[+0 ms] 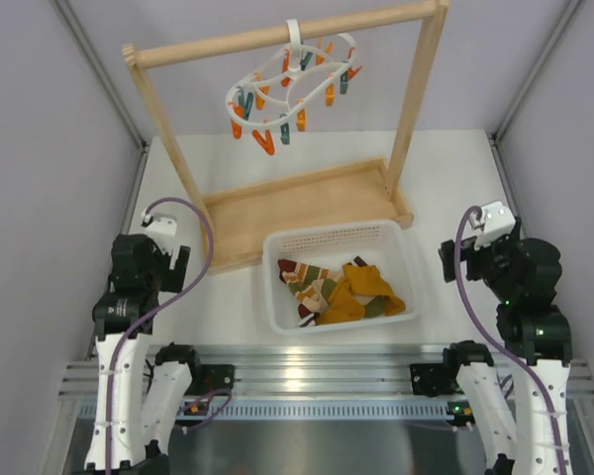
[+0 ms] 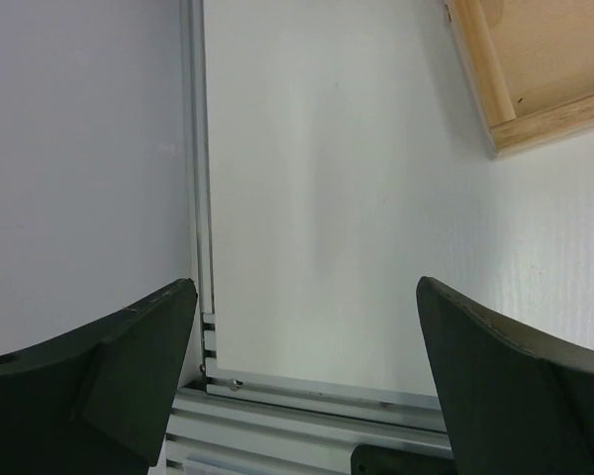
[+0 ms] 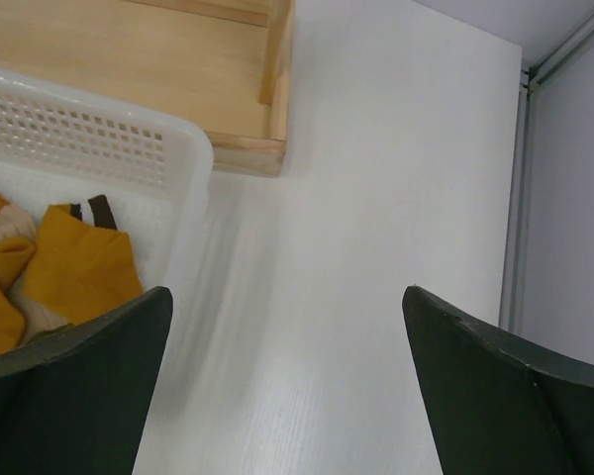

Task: Clip the socks to the hanger
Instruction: Open the clamp at the hanger.

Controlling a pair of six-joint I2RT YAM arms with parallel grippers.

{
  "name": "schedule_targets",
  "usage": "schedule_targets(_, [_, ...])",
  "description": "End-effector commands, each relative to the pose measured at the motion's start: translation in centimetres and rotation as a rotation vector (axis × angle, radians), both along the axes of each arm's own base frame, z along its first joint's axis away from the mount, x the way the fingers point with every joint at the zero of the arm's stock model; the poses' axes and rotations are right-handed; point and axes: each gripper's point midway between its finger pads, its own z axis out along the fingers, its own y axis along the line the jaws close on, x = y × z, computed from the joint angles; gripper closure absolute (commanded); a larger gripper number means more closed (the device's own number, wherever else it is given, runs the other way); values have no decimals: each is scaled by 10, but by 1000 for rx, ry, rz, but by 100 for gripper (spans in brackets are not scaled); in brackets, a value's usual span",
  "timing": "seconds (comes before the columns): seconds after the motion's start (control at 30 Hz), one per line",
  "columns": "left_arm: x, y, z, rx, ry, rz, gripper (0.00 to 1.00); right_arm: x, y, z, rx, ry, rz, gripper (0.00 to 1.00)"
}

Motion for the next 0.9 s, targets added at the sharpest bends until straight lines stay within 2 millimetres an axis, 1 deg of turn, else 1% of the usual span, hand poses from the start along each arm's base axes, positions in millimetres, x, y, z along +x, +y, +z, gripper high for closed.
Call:
schedule_targets(0.0, [13,5,31,17,-127,27,2,7,17,26,98,-65,51,0])
schedule_targets(0.03, [15,6,40,28,-153,25,2,7,23,28,109,-65,82,0])
schedule_targets(0.07, [16,6,45,33,-163,22,2,7,26,27,94,-67,114,0])
schedule_targets(0.1, [18,3,49,17,-173,15,2,7,32,27,93,-68,151,0])
schedule_targets(0.13, [19,1,64,0,-210,10,2,8,42,31,107,-87,211,0])
schedule_targets(0.17, [20,-6,71,-45,-233,2,2,11,47,27,146,-75,224,0])
schedule_targets(0.2, [22,-21,78,-103,-253,-61,3,13,51,27,175,-70,239,0])
schedule_targets(0.23, [21,-33,92,-146,-288,-111,4,16,60,37,202,-112,283,0])
schedule_targets(0.27, [21,-48,99,-207,-314,-168,4,18,66,37,255,-103,301,0])
schedule_targets(0.3, [19,-60,108,-251,-346,-219,2,20,71,43,283,-124,327,0])
schedule_targets(0.33, [14,-84,126,-319,-418,-333,2,21,79,48,318,-137,367,0])
schedule_targets(0.37, [10,-95,134,-385,-452,-363,2,26,85,64,382,-196,383,0])
schedule_targets(0.43, [-3,-123,147,-483,-483,-493,2,31,95,76,438,-235,428,0])
schedule_targets(0.47, [-6,-132,151,-548,-484,-512,2,28,111,91,482,-276,495,1])
schedule_targets(0.5, [-6,-138,150,-590,-469,-528,2,35,118,95,494,-280,514,0])
schedule_targets(0.53, [-7,-142,150,-615,-460,-545,3,38,125,100,499,-288,534,0])
schedule_targets(0.57, [-8,-149,155,-642,-469,-581,3,32,144,113,499,-310,602,1])
schedule_targets(0.6, [-9,-150,158,-646,-485,-587,3,43,151,114,492,-310,590,1])
schedule_targets(0.63, [-8,-150,158,-649,-494,-588,3,42,161,121,483,-331,616,2])
schedule_targets(0.67, [-8,-151,166,-644,-528,-606,2,32,182,138,467,-392,693,3])
schedule_targets(0.7, [-11,-153,168,-645,-540,-622,2,39,192,140,453,-404,694,4])
schedule_targets(0.73, [-11,-154,171,-646,-553,-628,2,38,202,145,443,-425,719,6])
schedule_targets(0.77, [-13,-157,173,-664,-554,-644,2,29,218,159,415,-484,776,11])
schedule_targets(0.8, [-14,-159,178,-665,-568,-663,2,39,228,162,411,-504,772,14])
schedule_targets(0.83, [-16,-161,180,-680,-569,-673,2,39,234,177,414,-546,777,18])
schedule_targets(0.87, [-16,-162,182,-688,-576,-671,2,38,246,181,412,-567,793,27])
